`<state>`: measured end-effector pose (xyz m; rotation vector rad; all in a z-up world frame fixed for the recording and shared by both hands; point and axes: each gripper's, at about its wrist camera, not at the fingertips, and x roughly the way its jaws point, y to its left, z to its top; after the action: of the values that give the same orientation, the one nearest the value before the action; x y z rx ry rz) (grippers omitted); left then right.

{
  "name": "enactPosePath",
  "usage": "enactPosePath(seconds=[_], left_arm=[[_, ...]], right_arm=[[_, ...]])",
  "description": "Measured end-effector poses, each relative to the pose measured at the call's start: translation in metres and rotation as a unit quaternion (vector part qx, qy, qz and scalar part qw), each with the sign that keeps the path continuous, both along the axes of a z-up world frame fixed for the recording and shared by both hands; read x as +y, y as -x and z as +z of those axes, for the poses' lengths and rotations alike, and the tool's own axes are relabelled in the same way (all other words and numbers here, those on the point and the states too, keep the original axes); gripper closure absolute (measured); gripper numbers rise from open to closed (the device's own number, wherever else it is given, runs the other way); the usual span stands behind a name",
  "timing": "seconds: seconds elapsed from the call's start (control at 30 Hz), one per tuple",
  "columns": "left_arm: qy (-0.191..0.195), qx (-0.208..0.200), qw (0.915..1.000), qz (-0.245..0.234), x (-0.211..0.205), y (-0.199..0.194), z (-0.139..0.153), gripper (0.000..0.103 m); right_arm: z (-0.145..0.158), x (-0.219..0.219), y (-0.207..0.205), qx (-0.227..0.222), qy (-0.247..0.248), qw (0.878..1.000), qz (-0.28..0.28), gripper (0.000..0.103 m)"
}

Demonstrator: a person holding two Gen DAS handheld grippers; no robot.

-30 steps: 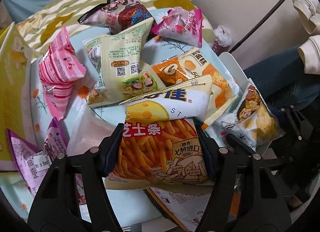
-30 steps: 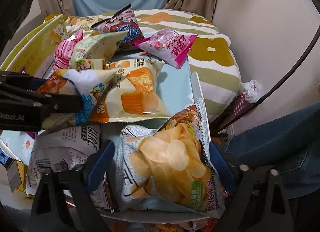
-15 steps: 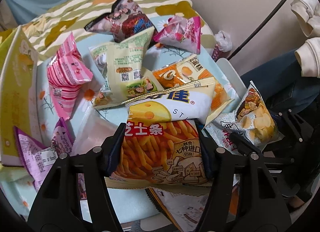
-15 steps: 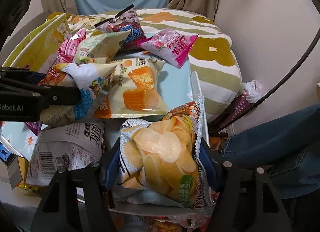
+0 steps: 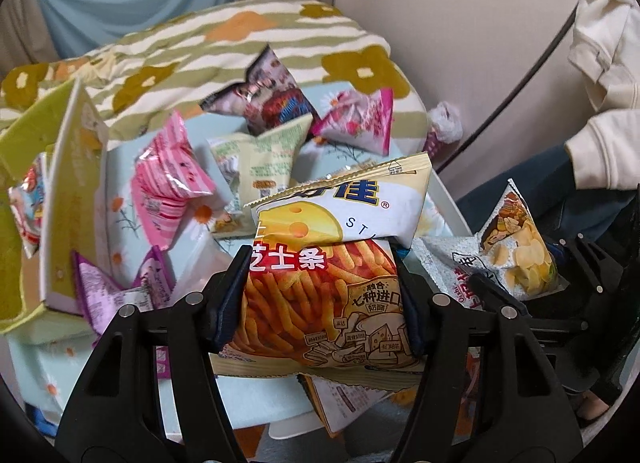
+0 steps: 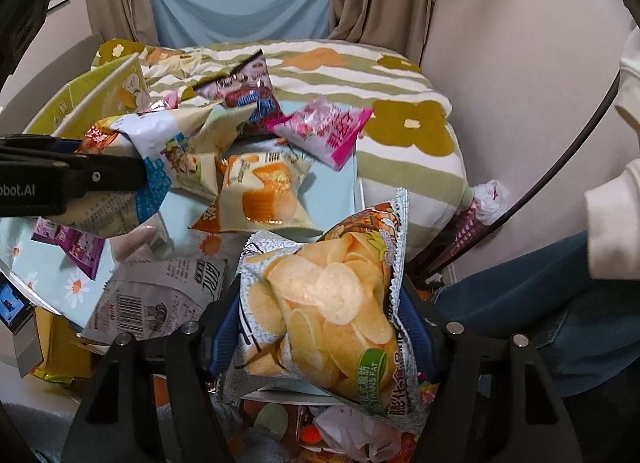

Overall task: Organize snacks
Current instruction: 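Grasp the cheese stick bag with the left tool while the right tool grasps the potato chip bag, then lower both bags into the yellow box and open both tools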

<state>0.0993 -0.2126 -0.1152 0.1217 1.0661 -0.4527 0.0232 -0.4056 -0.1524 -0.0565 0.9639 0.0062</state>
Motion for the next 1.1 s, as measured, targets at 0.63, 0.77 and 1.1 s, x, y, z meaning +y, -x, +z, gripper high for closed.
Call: enactPosePath(seconds=[0.63, 0.77, 1.1], left_arm=[[0.013, -0.091, 0.9815, 0.168, 0.144, -0.017, 0.088, 0.041], [0.002, -0.094, 0.9742, 0.205, 0.2, -0.033, 0.09, 0.041], [-0.036, -0.046, 0.9632, 0.262, 0.316, -0.084, 0.035, 0.041]], right_arm=[[0.115, 0.086, -0.06, -0.093, -0.052, 0.985, 0.136, 0.037], [0.125, 0.142, -0.086, -0.098, -0.071, 0.978, 0.167, 0.037], [0.105, 0.27, -0.152, -0.055, -0.111, 0.973, 0.196, 0.037]])
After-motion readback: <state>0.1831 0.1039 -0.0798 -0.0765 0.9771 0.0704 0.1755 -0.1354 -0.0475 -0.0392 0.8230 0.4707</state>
